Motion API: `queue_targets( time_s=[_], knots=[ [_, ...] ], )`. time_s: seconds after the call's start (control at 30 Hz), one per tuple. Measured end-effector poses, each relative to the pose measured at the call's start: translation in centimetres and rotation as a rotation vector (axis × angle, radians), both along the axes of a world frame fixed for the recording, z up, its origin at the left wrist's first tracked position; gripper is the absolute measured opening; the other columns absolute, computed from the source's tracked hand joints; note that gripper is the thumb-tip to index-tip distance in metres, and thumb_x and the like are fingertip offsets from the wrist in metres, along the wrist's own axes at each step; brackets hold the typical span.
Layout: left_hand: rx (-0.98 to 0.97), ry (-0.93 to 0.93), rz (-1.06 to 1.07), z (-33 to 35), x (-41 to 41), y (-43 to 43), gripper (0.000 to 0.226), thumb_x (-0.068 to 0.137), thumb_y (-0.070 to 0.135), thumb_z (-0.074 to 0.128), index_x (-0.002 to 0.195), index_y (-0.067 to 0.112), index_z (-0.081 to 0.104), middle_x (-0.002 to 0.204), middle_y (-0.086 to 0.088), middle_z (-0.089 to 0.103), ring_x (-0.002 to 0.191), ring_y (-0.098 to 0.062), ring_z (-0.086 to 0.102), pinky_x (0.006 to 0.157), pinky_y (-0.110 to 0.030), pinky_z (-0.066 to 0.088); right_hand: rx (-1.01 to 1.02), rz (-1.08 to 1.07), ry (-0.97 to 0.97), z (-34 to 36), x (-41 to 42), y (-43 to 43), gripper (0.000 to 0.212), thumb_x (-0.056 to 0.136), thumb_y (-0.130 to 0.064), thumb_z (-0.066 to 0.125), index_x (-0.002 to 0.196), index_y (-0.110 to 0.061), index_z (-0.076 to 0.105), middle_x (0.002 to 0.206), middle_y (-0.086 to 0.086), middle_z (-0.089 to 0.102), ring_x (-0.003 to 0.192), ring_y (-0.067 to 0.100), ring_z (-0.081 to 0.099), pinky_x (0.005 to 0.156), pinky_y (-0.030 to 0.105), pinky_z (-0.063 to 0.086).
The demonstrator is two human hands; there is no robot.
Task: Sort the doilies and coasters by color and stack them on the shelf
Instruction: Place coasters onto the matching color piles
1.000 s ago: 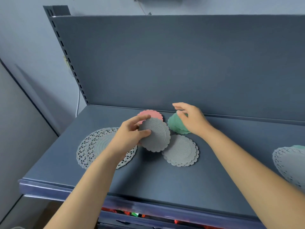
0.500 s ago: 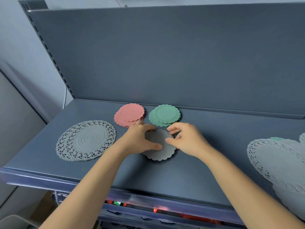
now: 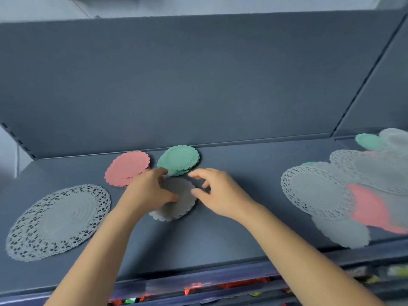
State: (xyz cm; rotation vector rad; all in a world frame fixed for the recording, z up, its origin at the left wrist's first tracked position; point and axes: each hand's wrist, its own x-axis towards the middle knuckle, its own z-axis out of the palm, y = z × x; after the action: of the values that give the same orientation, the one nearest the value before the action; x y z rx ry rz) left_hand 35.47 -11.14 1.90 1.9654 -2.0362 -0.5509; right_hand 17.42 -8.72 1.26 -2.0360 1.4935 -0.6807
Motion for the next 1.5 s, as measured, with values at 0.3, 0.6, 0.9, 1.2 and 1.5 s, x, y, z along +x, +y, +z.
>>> queue_targets(
  time_s=[0.3,0.6,0.9,1.2,1.5],
  knots=[
    [-0.204,0.144,-0.397,2.2,-14.8,2.4,0.050,0.081,0.038,0.069,0.128,0.027,0.055,0.123,0.006,0.060,0.115,-0.021,0.054,0.093,-0.033,0.044,-0.112,-0.394,0.298,1.9,-13.1,7.5,0.038,0.091,-0.023,0.056,0.128,-0.016,0.056,0.130,0.001,0.057,0.121,0.020,0.050,0.100,0.035,0.041],
    [-0.207,-0.094,-0.640,0.8,-30.6,8.9,0.052,0.083,0.042,0.060,0.132,0.028,0.051,0.130,0.001,0.056,0.121,-0.023,0.049,0.095,-0.031,0.043,0.072,-0.555,0.325,2.3,-28.7,14.5,0.042,0.087,-0.033,0.065,0.127,-0.023,0.056,0.132,-0.005,0.057,0.120,0.015,0.052,0.096,0.030,0.043],
    [-0.041,-0.196,-0.446,-0.4,-38.3,10.2,0.069,0.077,0.057,0.066,0.138,0.034,0.044,0.132,0.001,0.048,0.118,-0.023,0.042,0.095,-0.033,0.039,0.105,-0.360,0.244,0.7,-40.3,16.5,0.038,0.090,-0.035,0.060,0.127,-0.023,0.056,0.132,-0.006,0.056,0.121,0.013,0.052,0.097,0.031,0.043],
    [0.073,-0.329,-0.345,1.1,-38.8,8.1,0.097,0.054,0.072,0.073,0.138,0.039,0.039,0.129,0.007,0.042,0.122,-0.019,0.034,0.098,-0.037,0.037,0.064,-0.271,0.258,0.8,-42.3,11.3,0.040,0.083,-0.037,0.066,0.120,-0.023,0.060,0.125,-0.005,0.058,0.113,0.017,0.054,0.096,0.035,0.044],
    [0.097,-0.299,-0.355,0.1,-38.1,4.8,0.113,0.029,0.083,0.072,0.122,0.032,0.035,0.117,0.010,0.036,0.113,-0.015,0.030,0.102,-0.036,0.027,0.140,-0.195,0.489,0.2,-43.0,4.5,0.069,0.083,-0.059,0.056,0.142,-0.029,0.038,0.140,-0.002,0.036,0.135,0.020,0.028,0.107,0.043,0.030]
  ],
)
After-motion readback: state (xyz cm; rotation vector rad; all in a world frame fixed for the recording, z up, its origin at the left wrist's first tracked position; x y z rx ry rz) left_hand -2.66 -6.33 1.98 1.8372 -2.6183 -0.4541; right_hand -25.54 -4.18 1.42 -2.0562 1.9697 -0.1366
